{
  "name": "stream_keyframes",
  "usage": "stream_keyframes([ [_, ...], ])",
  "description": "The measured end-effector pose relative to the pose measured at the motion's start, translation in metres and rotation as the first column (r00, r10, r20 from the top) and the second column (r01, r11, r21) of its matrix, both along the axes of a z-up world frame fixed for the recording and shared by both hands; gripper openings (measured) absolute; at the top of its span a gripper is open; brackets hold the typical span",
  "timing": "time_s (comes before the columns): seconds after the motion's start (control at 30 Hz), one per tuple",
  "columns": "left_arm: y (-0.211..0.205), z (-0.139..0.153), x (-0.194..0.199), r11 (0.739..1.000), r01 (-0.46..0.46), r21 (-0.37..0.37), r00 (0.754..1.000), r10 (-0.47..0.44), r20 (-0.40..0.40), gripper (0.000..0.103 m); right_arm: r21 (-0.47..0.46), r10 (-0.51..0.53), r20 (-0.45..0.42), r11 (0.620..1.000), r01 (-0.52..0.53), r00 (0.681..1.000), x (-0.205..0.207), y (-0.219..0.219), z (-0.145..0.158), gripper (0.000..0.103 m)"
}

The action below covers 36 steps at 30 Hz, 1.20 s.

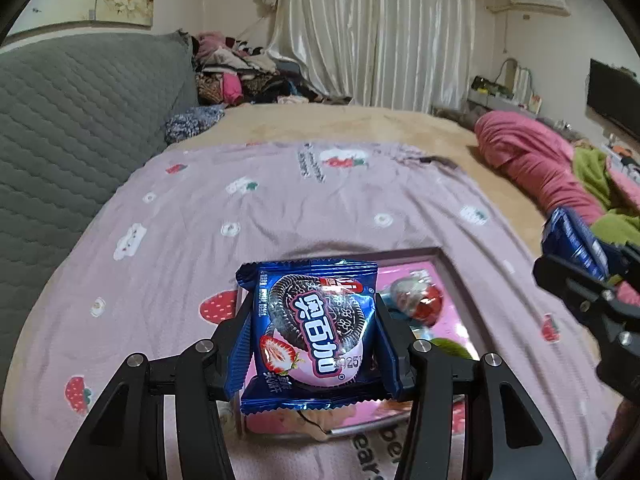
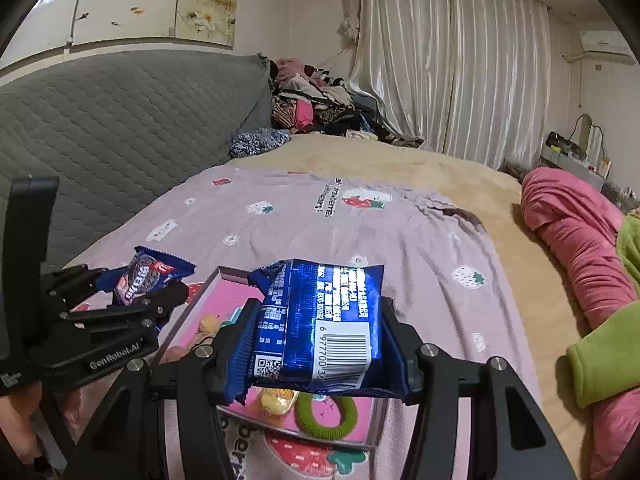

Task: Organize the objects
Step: 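Lift both biscuit packets and carry them over the tray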

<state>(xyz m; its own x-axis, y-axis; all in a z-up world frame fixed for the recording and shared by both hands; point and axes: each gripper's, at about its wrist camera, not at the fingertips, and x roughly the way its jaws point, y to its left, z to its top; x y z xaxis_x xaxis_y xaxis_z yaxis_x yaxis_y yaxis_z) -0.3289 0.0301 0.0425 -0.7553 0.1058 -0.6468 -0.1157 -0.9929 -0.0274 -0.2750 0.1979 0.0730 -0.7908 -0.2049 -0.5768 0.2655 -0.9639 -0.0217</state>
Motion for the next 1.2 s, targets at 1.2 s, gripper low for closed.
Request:
stream_keyframes([
  [1.2,-0.01,-0.127,-0.038,1.0,-0.001,0.004,1.0,0.001,0.031,0.054,-0.025,-0.054,0.094,0.998,0.056,0.994,-0.044,0.011,-0.131,0.056],
])
